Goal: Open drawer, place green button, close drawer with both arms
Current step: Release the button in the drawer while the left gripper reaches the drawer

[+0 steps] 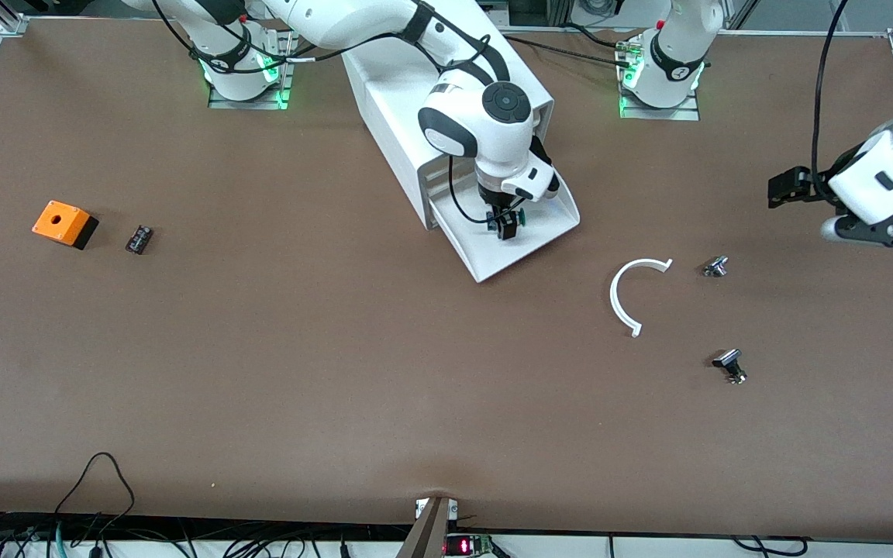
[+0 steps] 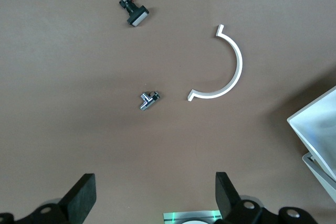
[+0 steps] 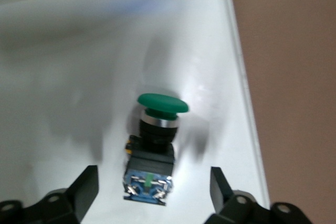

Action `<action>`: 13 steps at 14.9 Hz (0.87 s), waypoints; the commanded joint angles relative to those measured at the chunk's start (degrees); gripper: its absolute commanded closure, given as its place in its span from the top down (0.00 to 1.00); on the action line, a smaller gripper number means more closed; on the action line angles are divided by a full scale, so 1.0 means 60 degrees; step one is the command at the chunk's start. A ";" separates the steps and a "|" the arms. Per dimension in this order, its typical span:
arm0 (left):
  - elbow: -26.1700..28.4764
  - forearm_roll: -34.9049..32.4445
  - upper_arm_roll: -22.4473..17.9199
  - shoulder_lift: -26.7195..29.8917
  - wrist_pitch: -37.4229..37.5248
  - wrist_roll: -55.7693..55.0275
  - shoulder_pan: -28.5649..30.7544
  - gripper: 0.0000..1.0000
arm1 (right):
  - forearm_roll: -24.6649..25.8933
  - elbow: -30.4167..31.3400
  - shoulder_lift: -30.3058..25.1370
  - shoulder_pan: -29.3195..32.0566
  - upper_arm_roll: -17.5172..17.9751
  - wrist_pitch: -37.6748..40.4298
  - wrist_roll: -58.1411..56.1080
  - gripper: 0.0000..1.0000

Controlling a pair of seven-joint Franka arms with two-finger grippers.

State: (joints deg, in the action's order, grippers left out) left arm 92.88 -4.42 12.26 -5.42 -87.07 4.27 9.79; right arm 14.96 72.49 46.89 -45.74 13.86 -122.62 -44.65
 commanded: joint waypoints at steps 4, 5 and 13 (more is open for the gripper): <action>-0.0188 -0.0158 -0.0081 -0.0942 0.0127 0.0196 0.0082 0.99 | -0.0266 -0.0832 -0.0547 0.0167 -0.0465 0.0574 0.0510 1.00; -0.0231 0.0205 -0.0226 -0.1103 0.0156 0.0284 0.0083 0.96 | -0.0354 -0.0818 -0.0694 0.0284 -0.0465 0.0574 0.0861 1.00; 0.0631 0.2553 -0.0228 -0.2421 -0.2988 -0.2407 -0.1555 0.93 | -0.1321 -0.0715 -0.1982 0.0694 -0.1664 0.0574 0.1128 1.00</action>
State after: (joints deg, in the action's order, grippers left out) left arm 95.08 9.85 11.23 -18.68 -100.48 -5.82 3.69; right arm 9.14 67.19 38.18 -42.42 5.95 -120.08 -38.28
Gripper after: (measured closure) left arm 0.066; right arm 0.000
